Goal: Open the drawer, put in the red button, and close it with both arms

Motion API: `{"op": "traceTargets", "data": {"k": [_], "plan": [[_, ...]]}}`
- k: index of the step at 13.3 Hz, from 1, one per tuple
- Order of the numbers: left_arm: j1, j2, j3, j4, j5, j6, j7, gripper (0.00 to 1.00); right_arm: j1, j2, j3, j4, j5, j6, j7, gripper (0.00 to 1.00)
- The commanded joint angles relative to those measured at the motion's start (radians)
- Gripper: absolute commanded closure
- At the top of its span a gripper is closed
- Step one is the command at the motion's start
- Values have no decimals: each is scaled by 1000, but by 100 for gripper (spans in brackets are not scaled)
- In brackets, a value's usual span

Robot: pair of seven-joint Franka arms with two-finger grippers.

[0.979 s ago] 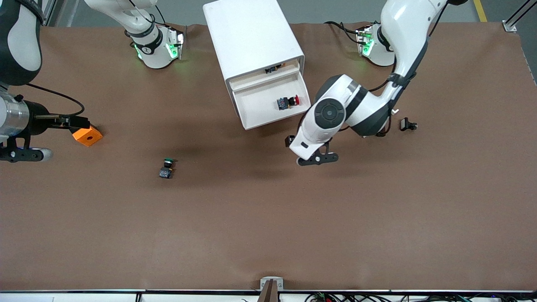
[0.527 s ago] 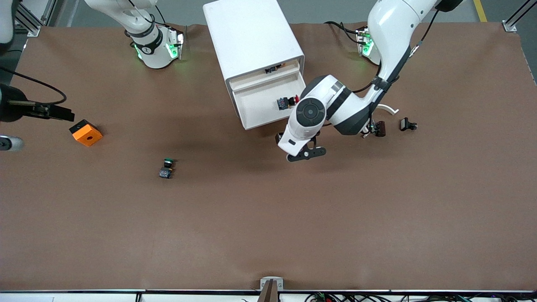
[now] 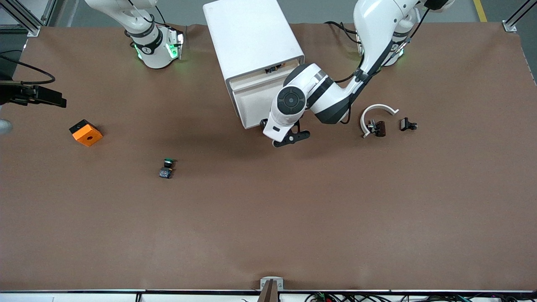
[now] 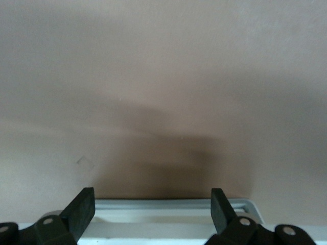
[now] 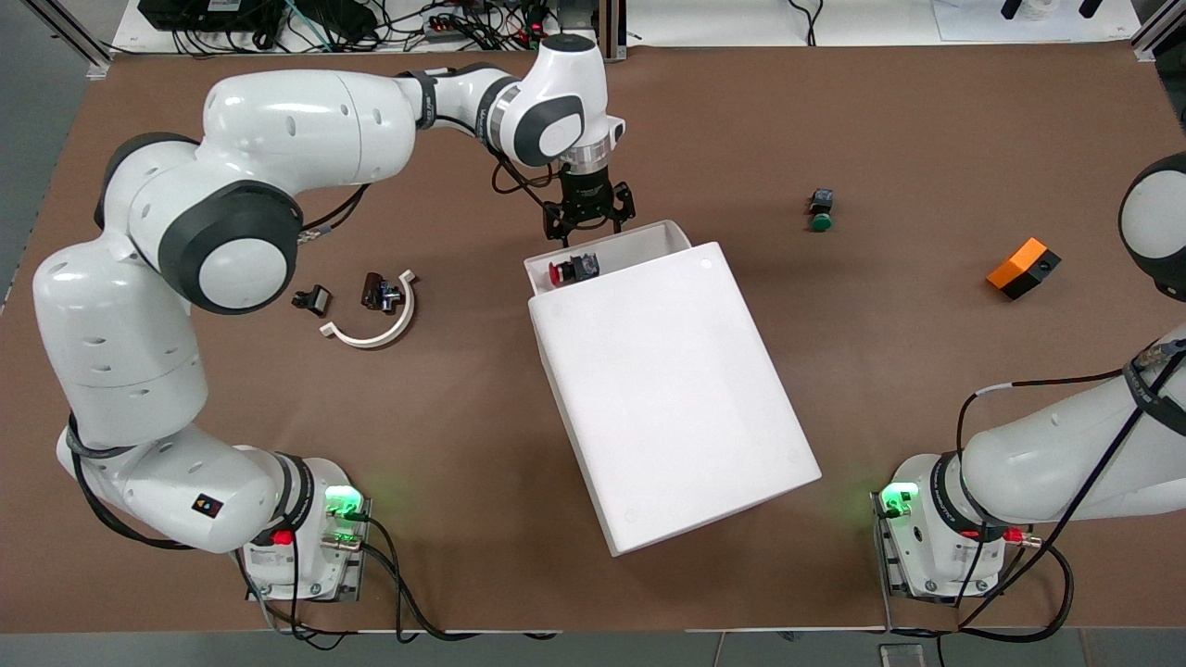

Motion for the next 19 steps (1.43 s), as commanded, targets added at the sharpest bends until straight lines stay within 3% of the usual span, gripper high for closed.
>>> {"op": "traceTargets", "data": {"k": [1, 4, 5, 9, 19], "plan": [[-9, 2, -20, 5, -60, -58, -15, 0, -20, -108, 6, -103, 11, 59, -15, 0], [-11, 1, -41, 5, -122, -147, -15, 0, -22, -286, 4, -356, 11, 251, -17, 0], [-11, 2, -56, 5, -123, -167, -15, 0, -23, -305, 3, -384, 11, 266, -18, 0], [-28, 5, -66, -4, -180, -187, -16, 0, -68, -305, 9, -379, 11, 264, -78, 0], [-37, 25, -64, 8, -183, -187, -18, 0, -97, -309, 16, -350, 14, 271, -77, 0]]}}
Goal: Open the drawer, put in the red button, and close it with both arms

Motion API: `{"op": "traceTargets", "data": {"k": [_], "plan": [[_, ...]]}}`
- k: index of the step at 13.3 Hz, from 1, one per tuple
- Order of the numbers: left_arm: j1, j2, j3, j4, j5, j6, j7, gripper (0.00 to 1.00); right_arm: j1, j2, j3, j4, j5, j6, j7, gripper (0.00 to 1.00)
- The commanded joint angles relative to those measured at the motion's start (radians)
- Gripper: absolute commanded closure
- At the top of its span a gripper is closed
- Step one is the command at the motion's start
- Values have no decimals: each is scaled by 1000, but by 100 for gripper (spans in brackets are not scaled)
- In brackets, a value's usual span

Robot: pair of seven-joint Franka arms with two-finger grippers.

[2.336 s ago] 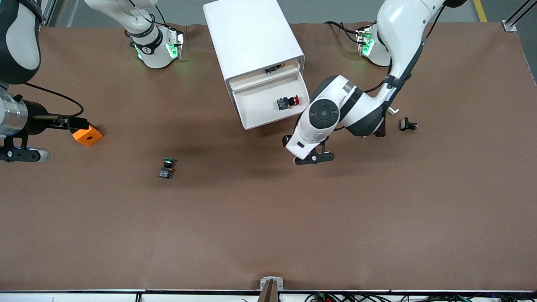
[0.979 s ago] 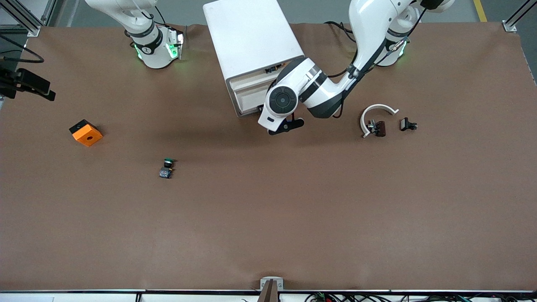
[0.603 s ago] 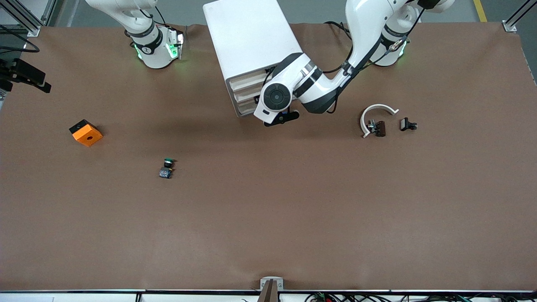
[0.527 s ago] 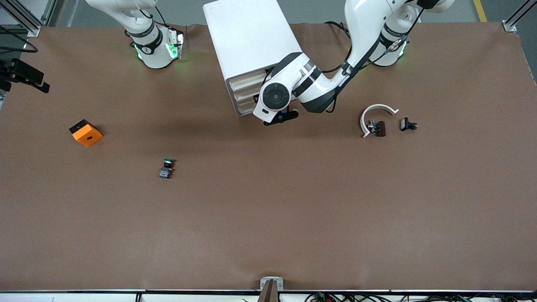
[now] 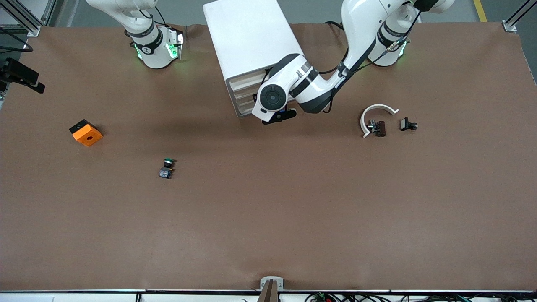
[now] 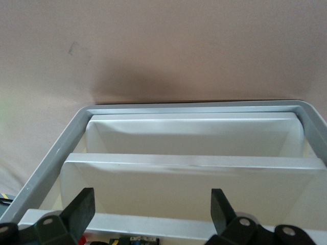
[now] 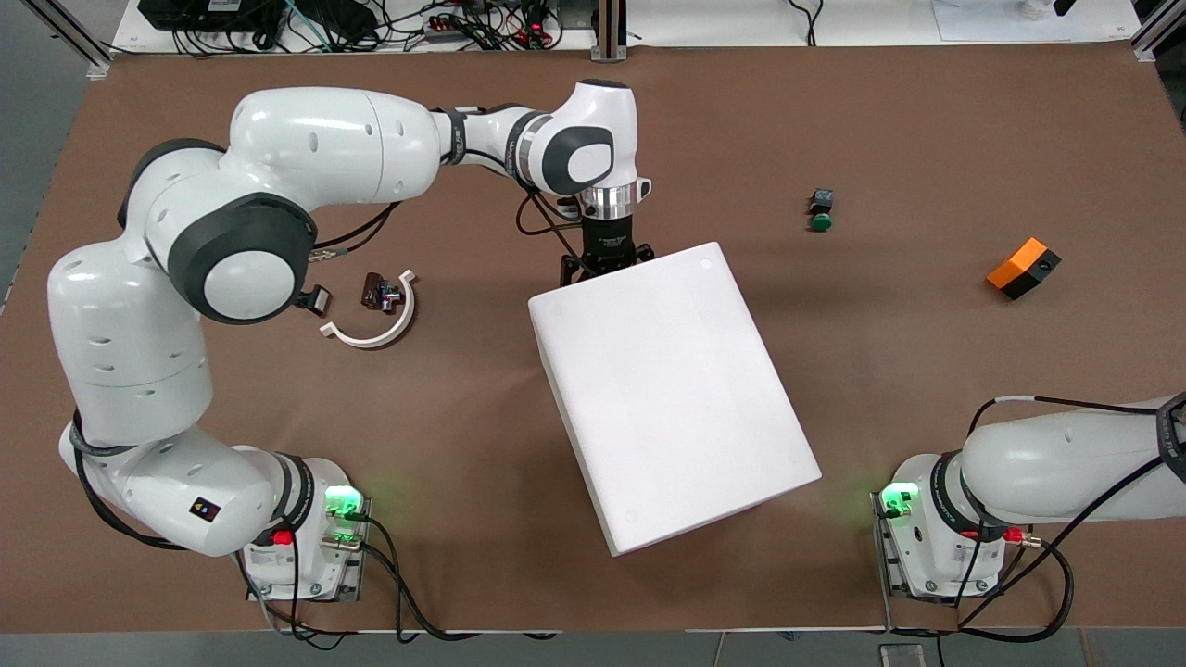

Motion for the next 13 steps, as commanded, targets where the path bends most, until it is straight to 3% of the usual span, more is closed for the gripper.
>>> {"op": "traceTargets", "data": {"k": [1, 4, 10, 13], "plan": [[14, -2, 2, 22, -1, -15, -15, 0, -24, -20, 18, -2, 14, 5, -11, 0], [53, -11, 56, 70, 35, -15, -9, 0, -22, -20, 18, 0, 17, 7, -10, 0], [233, -82, 58, 169, 281, -15, -3, 0, -1, -21, 16, 1, 15, 24, -10, 0], [335, -149, 58, 173, 390, -15, 39, 0, -1, -20, 16, 1, 15, 30, -10, 0]]}}
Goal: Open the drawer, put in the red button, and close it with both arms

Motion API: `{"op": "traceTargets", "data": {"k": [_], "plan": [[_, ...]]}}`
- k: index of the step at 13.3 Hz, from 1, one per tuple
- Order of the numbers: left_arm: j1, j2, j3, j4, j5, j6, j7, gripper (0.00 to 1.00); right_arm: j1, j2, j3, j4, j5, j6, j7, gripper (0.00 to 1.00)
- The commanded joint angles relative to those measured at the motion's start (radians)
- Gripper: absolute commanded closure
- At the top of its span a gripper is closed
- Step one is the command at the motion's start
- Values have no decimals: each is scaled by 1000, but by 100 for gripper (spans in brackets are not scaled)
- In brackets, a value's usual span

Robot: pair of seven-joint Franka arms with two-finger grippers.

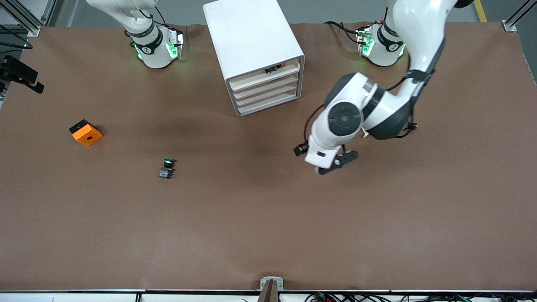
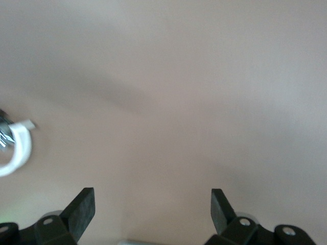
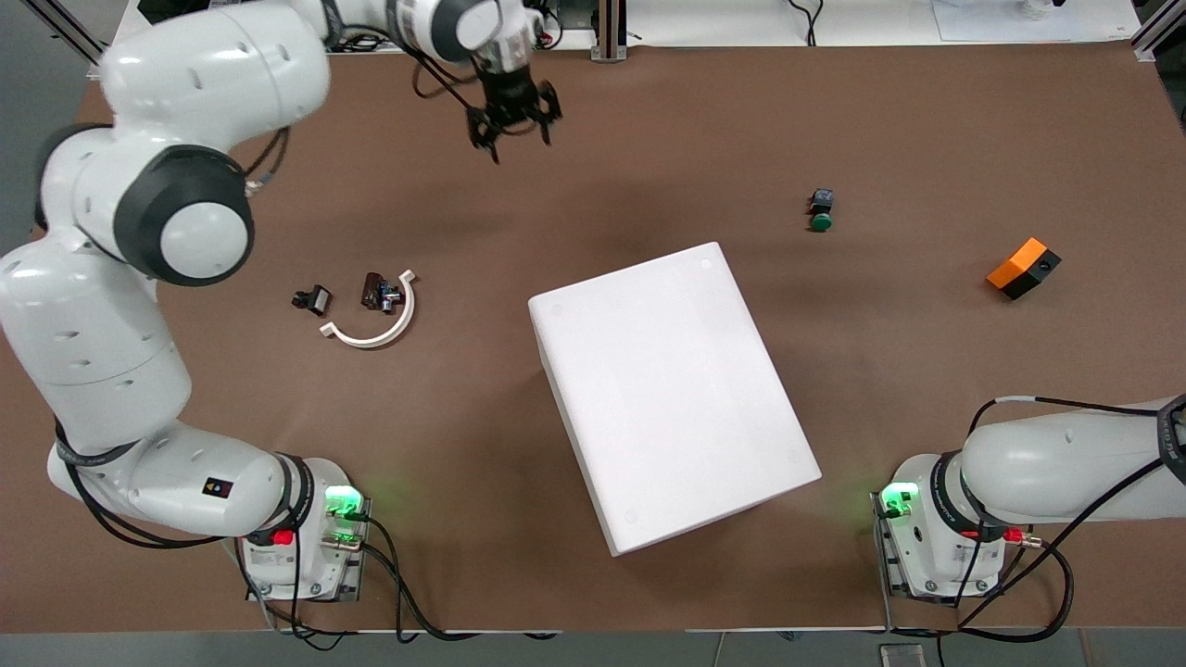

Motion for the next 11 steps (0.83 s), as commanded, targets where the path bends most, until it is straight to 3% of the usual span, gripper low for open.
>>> {"op": "traceTargets", "data": {"k": [1, 7, 11], "plan": [[83, -84, -3, -13, 64, -15, 85, 0, -4, -15, 2, -2, 12, 3, -9, 0], [312, -227, -5, -16, 64, -114, 546, 0, -4, -58, -3, -16, 12, -17, -9, 0], [404, -331, -9, -19, 47, -201, 740, 0, -5, -59, -5, -19, 12, -22, -8, 0]]}}
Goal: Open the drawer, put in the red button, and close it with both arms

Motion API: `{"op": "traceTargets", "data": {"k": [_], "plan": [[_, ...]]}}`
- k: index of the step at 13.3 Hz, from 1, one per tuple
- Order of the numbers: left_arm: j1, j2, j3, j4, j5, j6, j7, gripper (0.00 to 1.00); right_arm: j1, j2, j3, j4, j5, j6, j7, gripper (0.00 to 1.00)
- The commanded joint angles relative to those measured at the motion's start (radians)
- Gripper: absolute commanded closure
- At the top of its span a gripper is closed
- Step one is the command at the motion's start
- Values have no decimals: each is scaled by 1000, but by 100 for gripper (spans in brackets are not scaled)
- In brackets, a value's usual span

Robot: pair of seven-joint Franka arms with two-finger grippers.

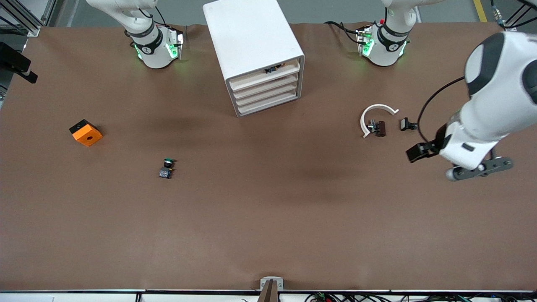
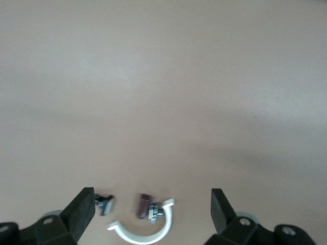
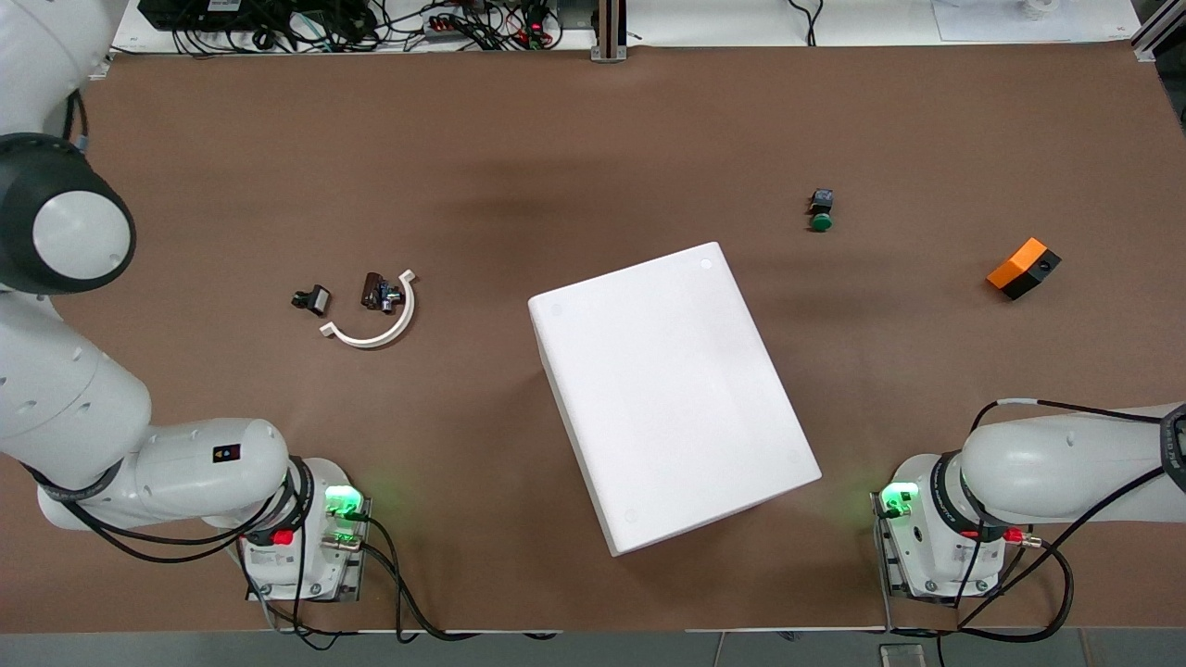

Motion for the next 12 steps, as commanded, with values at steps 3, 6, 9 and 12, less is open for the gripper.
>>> {"op": "traceTargets", "data": {"k": [3, 6, 9, 12], "plan": [[56, -133, -15, -28, -8, -107, 147, 0, -3, -16, 1, -16, 13, 3, 3, 0], [41, -225, 52, -87, -57, -120, 222, 0, -1, -16, 1, -17, 13, -6, 3, 0], [-23, -315, 159, -168, -122, -120, 273, 0, -3, -18, -1, -17, 13, -5, 6, 0], [-160, -432, 279, -287, -120, -117, 272, 0, -5, -26, -1, -32, 13, -1, 12, 0]]}}
